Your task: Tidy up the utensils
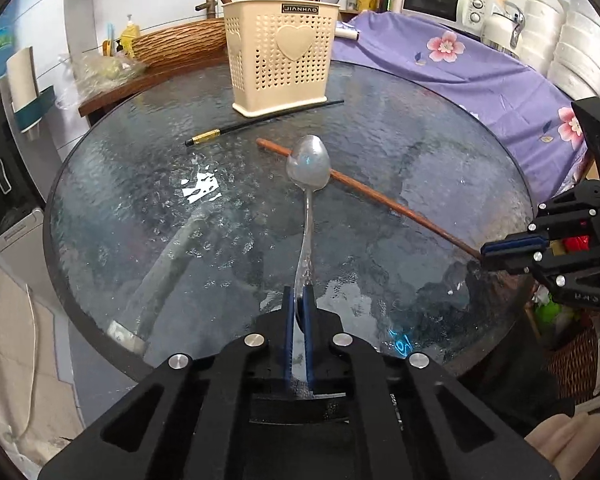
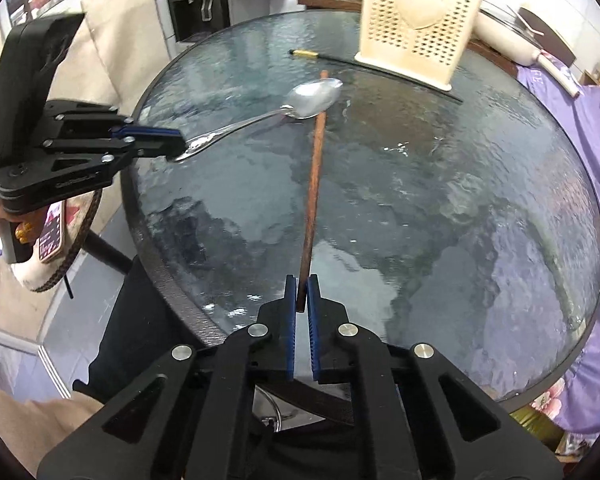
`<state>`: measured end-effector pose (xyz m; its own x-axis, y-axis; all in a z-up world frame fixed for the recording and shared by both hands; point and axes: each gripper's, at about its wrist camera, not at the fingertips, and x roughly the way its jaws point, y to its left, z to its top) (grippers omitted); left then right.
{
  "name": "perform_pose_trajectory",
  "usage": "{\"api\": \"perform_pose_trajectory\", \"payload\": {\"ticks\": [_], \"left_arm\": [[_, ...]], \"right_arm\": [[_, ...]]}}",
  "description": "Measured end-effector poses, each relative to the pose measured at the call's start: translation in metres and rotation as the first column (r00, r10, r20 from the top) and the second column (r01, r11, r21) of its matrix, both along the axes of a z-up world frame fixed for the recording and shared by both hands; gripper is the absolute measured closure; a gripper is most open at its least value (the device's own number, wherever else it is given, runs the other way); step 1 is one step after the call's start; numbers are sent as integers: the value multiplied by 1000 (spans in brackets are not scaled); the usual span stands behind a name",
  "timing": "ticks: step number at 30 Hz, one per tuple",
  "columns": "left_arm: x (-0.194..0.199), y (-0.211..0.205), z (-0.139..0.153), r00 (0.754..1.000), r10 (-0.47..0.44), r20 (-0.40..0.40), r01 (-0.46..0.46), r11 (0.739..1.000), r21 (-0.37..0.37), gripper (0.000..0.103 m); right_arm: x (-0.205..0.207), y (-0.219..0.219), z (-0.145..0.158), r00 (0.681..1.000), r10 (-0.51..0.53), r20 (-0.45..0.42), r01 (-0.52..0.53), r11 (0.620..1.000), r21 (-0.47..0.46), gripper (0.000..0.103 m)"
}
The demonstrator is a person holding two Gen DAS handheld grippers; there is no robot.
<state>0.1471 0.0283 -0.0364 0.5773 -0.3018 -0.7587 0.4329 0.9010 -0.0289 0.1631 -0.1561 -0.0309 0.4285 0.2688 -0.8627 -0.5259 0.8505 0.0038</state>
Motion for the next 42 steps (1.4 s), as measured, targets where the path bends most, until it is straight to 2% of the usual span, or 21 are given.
{"api": "perform_pose_trajectory", "payload": {"ticks": [7,17,28,33,42], "left_arm": [[-1,6,2,1000,26,-5,-27,998,-55,101],[-4,7,26,996,57,75,-51,996,-79,102],[11,14,77,973,120,197,-92,985,-148,102],[24,10,97,964,132,230,-88,978,-191,102],[49,5,120,963,133,233,-71,964,-257,103]], "right_arm": [[3,-16,11,998,-42,41,42,999,16,98],[3,-25,36,986,-69,153,65,997,33,98],[15,-36,92,938,-116,327,80,989,123,98],[28,-35,111,927,-121,354,70,986,153,98],[53,-35,134,922,-113,371,49,983,179,98]]}}
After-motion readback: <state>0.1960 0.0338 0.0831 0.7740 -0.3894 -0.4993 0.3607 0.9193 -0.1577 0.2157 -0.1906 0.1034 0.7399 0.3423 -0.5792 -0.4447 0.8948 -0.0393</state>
